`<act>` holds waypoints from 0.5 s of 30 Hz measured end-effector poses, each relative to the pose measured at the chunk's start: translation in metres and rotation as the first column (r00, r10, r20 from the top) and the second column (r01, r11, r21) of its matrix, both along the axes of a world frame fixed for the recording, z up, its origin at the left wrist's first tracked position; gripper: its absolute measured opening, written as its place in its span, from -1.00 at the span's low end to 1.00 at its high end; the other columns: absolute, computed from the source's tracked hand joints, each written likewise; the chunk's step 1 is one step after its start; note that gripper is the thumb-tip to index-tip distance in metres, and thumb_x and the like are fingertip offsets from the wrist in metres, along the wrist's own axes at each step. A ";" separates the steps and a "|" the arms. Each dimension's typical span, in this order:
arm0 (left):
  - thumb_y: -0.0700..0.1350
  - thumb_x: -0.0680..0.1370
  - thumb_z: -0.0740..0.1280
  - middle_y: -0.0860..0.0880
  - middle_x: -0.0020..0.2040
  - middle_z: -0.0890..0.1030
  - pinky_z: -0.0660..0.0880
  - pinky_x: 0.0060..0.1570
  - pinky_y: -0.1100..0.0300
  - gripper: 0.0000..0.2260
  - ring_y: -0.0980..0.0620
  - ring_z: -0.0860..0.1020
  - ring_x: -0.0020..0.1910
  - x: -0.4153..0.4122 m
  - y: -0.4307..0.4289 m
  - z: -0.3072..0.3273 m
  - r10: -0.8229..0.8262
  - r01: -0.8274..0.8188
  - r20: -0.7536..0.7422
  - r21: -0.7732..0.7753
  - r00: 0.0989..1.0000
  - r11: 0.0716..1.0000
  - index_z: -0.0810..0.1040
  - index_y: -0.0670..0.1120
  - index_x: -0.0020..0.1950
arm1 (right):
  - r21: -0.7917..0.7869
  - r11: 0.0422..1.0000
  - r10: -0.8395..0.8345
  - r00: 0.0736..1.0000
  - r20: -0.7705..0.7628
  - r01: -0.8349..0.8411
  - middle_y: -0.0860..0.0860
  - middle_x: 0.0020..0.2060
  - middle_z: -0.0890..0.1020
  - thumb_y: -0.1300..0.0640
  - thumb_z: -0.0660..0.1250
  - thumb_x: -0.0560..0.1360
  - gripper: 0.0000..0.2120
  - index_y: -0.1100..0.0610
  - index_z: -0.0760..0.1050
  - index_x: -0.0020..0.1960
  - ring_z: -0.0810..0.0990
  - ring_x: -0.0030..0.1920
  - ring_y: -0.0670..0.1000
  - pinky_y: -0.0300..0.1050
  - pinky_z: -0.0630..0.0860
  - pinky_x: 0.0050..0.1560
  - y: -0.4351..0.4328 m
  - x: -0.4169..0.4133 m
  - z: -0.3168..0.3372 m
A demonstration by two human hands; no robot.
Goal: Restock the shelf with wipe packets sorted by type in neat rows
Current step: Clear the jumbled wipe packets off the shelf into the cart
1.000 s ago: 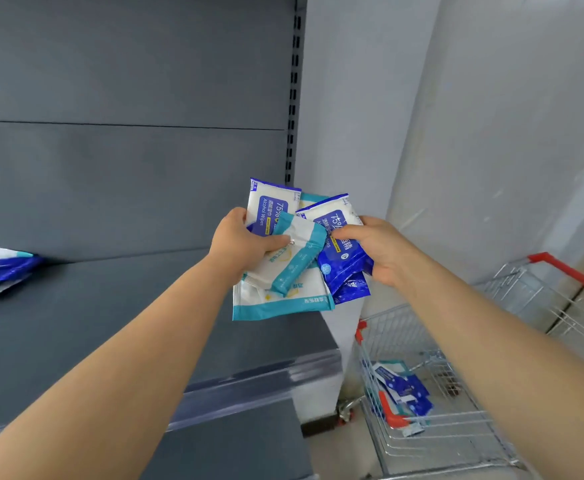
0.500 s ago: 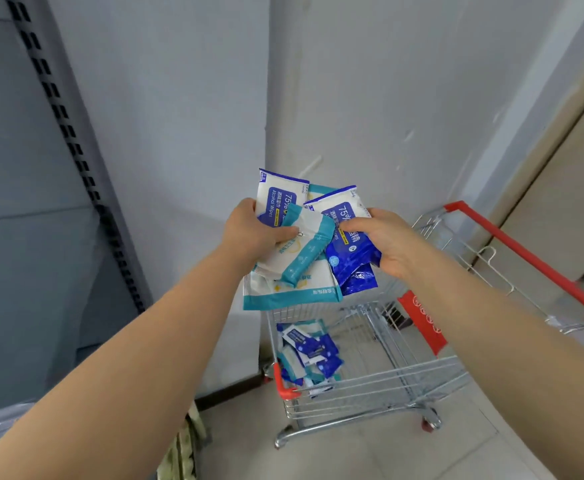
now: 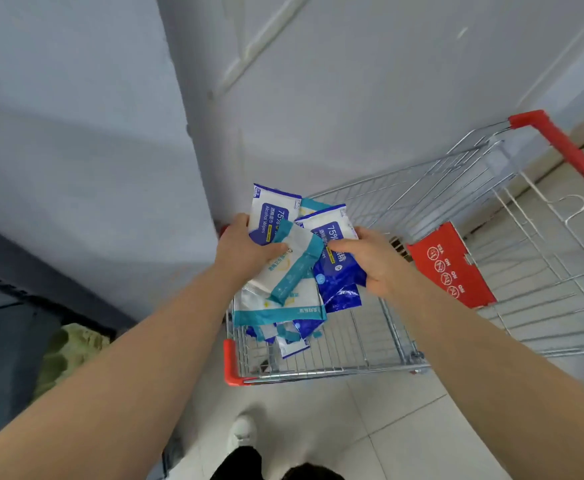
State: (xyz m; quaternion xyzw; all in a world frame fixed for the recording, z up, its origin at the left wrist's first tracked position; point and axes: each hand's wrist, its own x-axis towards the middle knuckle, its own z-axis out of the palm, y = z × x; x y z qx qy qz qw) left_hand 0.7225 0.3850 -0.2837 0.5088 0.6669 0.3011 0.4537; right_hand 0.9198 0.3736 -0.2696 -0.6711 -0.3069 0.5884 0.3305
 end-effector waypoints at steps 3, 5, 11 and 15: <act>-0.02 0.32 0.58 0.06 -0.01 0.56 0.57 -0.08 0.11 -0.50 0.07 0.57 -0.09 0.009 0.010 -0.053 0.041 -0.043 -0.037 -0.051 0.998 0.998 0.41 -0.04 0.14 | -0.069 0.997 0.041 0.999 -0.003 -0.041 0.10 0.03 0.65 0.20 0.46 0.42 -0.60 0.11 0.43 0.21 0.66 0.01 0.12 0.13 0.59 0.08 0.020 0.008 -0.052; -0.07 0.32 0.58 0.01 0.00 0.58 0.58 -0.10 0.07 -0.48 0.03 0.59 -0.10 0.014 0.016 -0.089 0.101 -0.102 -0.017 -0.094 0.995 0.990 0.41 -0.06 0.17 | -0.099 0.991 0.085 0.996 -0.014 -0.086 0.11 0.00 0.65 0.22 0.45 0.44 -0.65 0.11 0.45 0.17 0.66 -0.03 0.12 0.09 0.61 0.02 0.035 0.011 -0.088; -0.10 0.33 0.57 0.07 -0.10 0.58 0.53 -0.15 0.12 -0.55 0.03 0.58 -0.16 0.021 0.030 -0.194 0.239 -0.248 -0.075 -0.148 0.968 0.957 0.41 0.02 0.08 | -0.156 0.965 0.215 0.976 0.029 -0.208 0.09 -0.01 0.67 0.13 0.46 0.43 -0.66 0.08 0.45 0.16 0.68 -0.05 0.10 0.14 0.60 0.05 0.074 0.011 -0.202; -0.09 0.40 0.52 0.04 -0.06 0.57 0.46 -0.28 0.20 -0.57 0.08 0.54 -0.22 0.022 0.035 -0.249 0.284 -0.309 -0.148 -0.194 0.947 0.931 0.42 -0.04 0.17 | -0.127 0.957 0.269 0.961 0.065 -0.260 0.10 -0.01 0.66 0.11 0.40 0.49 -0.78 0.04 0.45 0.09 0.67 -0.05 0.11 0.13 0.60 0.05 0.089 0.007 -0.269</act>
